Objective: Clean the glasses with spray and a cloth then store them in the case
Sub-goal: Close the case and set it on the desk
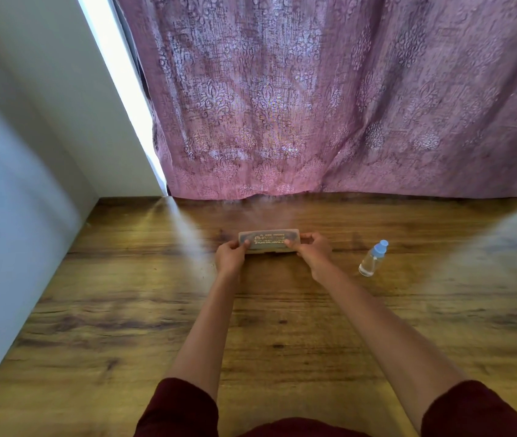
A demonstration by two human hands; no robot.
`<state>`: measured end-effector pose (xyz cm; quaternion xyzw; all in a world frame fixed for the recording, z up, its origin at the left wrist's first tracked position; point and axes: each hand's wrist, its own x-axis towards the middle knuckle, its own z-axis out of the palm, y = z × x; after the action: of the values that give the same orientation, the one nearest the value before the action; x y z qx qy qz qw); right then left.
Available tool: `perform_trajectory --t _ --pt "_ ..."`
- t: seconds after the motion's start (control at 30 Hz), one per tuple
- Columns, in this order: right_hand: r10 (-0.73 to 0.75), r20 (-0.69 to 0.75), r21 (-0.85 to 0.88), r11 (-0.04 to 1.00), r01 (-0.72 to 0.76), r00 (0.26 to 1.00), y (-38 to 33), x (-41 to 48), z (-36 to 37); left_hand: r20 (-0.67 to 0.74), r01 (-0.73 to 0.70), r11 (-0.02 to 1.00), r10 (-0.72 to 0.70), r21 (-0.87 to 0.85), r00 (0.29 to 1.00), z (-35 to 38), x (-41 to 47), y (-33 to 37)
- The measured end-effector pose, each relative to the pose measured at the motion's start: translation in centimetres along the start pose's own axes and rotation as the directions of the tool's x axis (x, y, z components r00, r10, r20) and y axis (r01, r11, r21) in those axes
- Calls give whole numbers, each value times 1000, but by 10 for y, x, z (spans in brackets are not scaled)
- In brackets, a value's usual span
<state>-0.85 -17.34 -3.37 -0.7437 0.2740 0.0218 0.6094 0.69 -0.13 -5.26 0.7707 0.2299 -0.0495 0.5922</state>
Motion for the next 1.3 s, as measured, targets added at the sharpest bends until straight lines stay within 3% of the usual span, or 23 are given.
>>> perform_trajectory --t 0.3,0.4,0.47,0.6,0.67,0.83,0.93,1.07,1.3 --pt "16 5 -58 998 -15 1000 0 -5 -2 7 -12 1000 12 2 1000 -4 1 -3" --pt "-38 -10 -97 995 37 999 1 -6 -3 2 -54 998 54 36 999 -6 -3 -2" --pt "-153 -25 -158 976 148 988 0 -7 -8 8 -77 996 76 52 997 -9 -4 -3" --pt "-477 -4 -342 827 447 879 -8 -14 -26 26 -111 991 109 78 994 -16 -6 -7" --pt "-585 -17 -413 743 527 811 -14 -17 -40 34 -110 992 108 69 994 -18 -6 -8" --pt "-762 -111 -588 568 576 638 -23 -21 -82 71 -88 995 85 43 994 -22 -7 -12" --pt "-786 -191 -644 553 529 589 -20 -23 -105 72 -97 995 94 40 993 -23 -5 -13" --pt "-710 -288 -555 671 492 643 -3 -24 -124 111 -101 994 96 34 989 -24 -3 -14" --pt "-542 -304 -387 822 418 784 29 -34 -130 180 -95 995 96 -11 979 -26 0 -13"
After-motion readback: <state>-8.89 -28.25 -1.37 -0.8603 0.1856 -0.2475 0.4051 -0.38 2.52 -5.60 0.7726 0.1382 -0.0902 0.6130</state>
